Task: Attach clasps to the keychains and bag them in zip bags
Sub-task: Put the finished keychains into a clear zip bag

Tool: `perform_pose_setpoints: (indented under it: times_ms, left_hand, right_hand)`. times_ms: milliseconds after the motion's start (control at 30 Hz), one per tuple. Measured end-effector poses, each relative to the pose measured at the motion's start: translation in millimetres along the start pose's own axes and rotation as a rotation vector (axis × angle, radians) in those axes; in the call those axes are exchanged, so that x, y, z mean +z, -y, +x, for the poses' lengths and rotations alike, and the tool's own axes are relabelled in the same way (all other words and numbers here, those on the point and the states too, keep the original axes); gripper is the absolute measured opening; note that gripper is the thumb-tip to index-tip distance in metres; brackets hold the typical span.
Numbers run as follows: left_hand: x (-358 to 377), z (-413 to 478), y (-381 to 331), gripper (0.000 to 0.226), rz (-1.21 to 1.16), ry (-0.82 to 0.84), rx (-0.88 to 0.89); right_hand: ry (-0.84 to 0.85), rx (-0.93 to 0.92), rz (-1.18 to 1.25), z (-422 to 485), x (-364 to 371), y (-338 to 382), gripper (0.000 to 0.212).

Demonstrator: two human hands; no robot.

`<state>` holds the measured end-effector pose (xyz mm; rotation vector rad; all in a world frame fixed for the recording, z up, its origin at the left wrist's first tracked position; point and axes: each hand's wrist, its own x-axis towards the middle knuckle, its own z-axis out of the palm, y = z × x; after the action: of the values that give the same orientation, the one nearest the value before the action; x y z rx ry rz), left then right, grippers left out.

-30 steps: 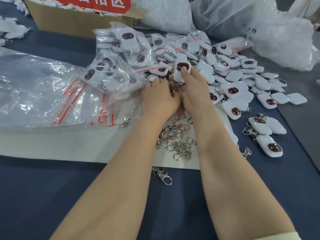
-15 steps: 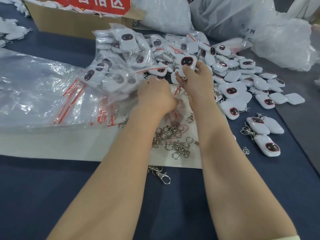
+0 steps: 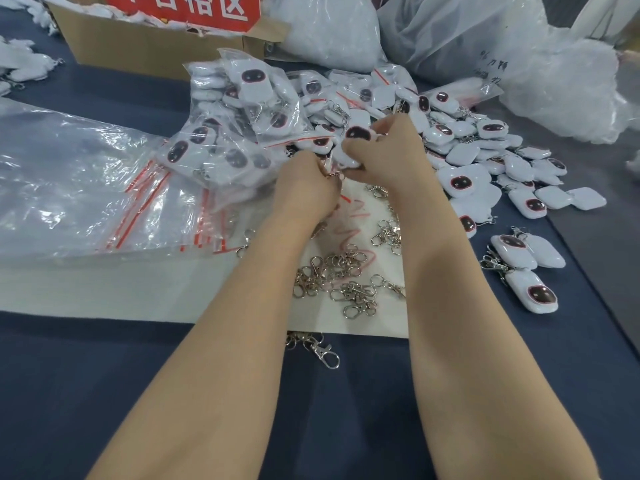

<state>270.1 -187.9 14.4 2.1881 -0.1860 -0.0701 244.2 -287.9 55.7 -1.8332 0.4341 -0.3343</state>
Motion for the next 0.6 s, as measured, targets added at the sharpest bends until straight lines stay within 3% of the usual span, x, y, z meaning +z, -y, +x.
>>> perform_pose_setpoints:
  times_ms: [133,267,400,500,600]
  left_hand:
    - [-4,1,2,0.017,-0.094,-0.007,-0.026]
    - [-9,1,-3,0.019,-0.228,-0.028,-0.043]
    - [-10,1,-10,0.016,-0.086,-0.142,0.058]
    - [-11,0,-14,0.008,-0.072,-0.21,0.09]
    - [-12,-2,-18,0.01,-0.126,-0.192,0.106]
  right_hand:
    - [0.035,-0.022,-0.293,-1,-8,-1,0.031]
    - [0.076,-0.02,-0.234,-2,-15,-1,0.026]
    - [0.115,-0.067,-0.367,-2,-9,0,0.029]
    - [0.118,-0.108,-0.476,-5,-7,1,0.007]
    - [0.322,-0.076,-0.411,-9,-13,2,0.025]
